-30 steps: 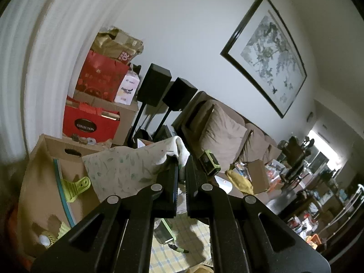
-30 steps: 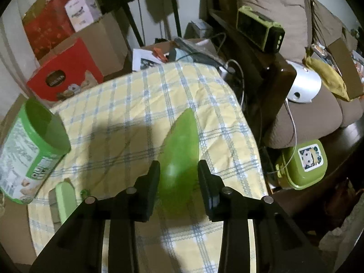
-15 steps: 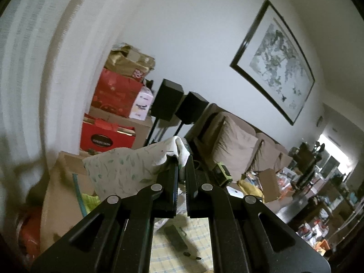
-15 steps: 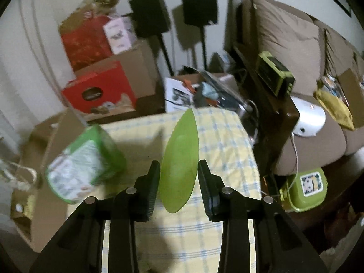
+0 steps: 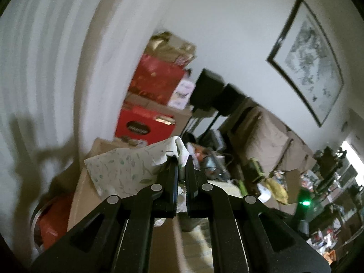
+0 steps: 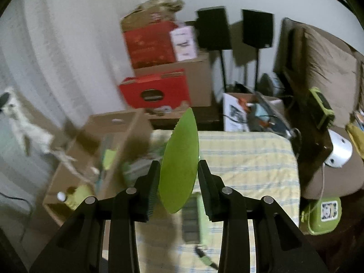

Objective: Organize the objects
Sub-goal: 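Carry the cloth bag over the box with the left gripper while the right gripper carries the scoop there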

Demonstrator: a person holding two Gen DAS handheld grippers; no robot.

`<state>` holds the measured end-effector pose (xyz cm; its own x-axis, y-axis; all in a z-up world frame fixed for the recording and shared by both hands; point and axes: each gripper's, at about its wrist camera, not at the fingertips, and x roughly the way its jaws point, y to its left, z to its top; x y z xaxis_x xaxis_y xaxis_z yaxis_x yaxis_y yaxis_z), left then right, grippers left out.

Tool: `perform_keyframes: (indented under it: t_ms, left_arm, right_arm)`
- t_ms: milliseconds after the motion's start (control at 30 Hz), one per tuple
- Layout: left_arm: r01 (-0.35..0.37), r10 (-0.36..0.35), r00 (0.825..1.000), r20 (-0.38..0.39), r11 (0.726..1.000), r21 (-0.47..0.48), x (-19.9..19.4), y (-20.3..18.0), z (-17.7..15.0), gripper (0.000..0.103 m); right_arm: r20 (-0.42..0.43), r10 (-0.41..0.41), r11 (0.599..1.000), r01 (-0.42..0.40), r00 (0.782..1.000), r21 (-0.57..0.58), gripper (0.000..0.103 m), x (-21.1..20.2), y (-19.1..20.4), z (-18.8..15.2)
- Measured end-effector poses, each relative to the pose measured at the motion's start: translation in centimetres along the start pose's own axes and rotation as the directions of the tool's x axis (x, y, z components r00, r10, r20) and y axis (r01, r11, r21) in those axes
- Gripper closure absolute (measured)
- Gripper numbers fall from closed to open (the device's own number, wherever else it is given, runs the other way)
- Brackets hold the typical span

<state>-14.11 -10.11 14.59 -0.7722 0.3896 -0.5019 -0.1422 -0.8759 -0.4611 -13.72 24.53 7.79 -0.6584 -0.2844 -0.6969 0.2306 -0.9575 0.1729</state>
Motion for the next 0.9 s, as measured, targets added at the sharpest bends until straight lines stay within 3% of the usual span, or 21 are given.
perform_keyframes:
  t_ms: [300,500,800,900]
  left_arm:
    - [-0.04,0.033,0.994,-0.108,0.997,-0.067,4.5,4.4,-1.8,0.098]
    - [-0.094,0.08,0.973,-0.214,0.994,-0.054,8.5,6.2,-3.9,0.098]
    - [-0.151,0.115,0.922,-0.37,0.986,-0.069,14.1,9.3,-7.7,0.098]
    - [-0.182,0.14,0.886,-0.442,0.982,-0.054,15.7,10.0,-8.8,0.098]
  right_arm:
    - [-0.05,0.103,0.993,-0.106,0.993,-0.05,0.069,2.4,5.6,-0.2]
    - [-0.072,0.143,0.987,-0.147,0.987,-0.061,0.069,3.2,7.9,-0.9]
    - [-0.097,0.156,0.983,-0.164,0.983,-0.083,0.069,4.3,9.8,-1.1]
    - [-0.106,0.164,0.98,-0.174,0.981,-0.094,0.069,4.8,10.6,-1.2]
